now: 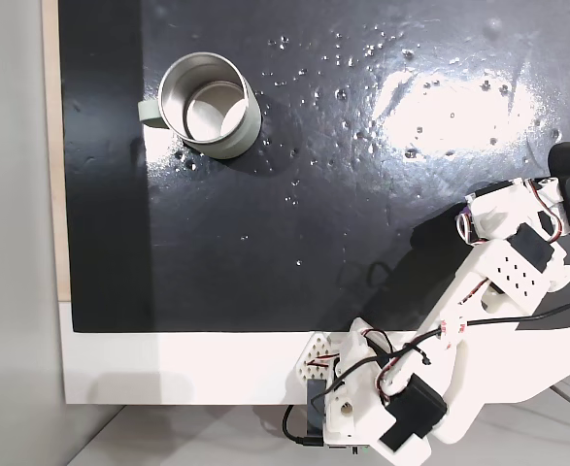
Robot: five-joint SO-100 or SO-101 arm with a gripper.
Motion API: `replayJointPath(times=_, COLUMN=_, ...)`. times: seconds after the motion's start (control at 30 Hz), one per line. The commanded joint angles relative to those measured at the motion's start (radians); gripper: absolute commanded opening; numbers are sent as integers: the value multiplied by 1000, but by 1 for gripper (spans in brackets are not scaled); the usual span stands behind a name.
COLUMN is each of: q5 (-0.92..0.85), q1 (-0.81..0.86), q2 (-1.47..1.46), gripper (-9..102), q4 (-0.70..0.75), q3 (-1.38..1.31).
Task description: Grasp a pengrip and put it in the cup.
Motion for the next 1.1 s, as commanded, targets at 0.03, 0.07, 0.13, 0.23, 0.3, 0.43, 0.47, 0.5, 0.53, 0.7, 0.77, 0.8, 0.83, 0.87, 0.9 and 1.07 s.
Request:
replayJointPath(times=0.03, q5=-63, q1=12, q2=-21, gripper=26, q4=-18, q3=-78)
replayJointPath(times=0.07, q5=-77, q1=11, q2=-28, gripper=26, q4=-18, q3=-81)
replayJointPath(times=0.13, q5=-98, q1=9, q2=-51, gripper=27, q4=-18, q3=-89)
replayJointPath(times=0.23, q5=-135, q1=8, q2=-84, gripper=26, q4=-17, q3=-89)
replayJointPath(times=0.3, q5=-175, q1=8, q2=-101, gripper=26, q4=-9, q3=-89)
replayJointPath(times=0.43, q5=-201, q1=8, q2=-140, gripper=24, q4=-8, q3=-94)
replayJointPath(times=0.47, q5=-209, q1=8, q2=-146, gripper=22, q4=-6, q3=-92)
replayJointPath(times=0.5, q5=-219, q1=6, q2=-149, gripper=22, q4=2, q3=-87)
replayJointPath(times=0.53, q5=-235, q1=5, q2=-150, gripper=21, q4=8, q3=-80)
replayJointPath(times=0.7, q5=-293, q1=-2, q2=-164, gripper=10, q4=11, q3=-34)
replayJointPath(times=0.77, q5=-298, q1=-2, q2=-178, gripper=6, q4=9, q3=-40)
replayJointPath(times=0.8, q5=-299, q1=-2, q2=-181, gripper=5, q4=9, q3=-41)
replayJointPath(times=0.83, q5=-301, q1=-3, q2=-183, gripper=5, q4=9, q3=-41)
replayJointPath(times=0.87, q5=-302, q1=-5, q2=-183, gripper=4, q4=9, q3=-41)
replayJointPath(times=0.9, q5=-302, q1=-6, q2=-178, gripper=3, q4=9, q3=-41)
replayJointPath(times=1.07, q5=-210, q1=-64, q2=-121, gripper=1, q4=54, q3=-89)
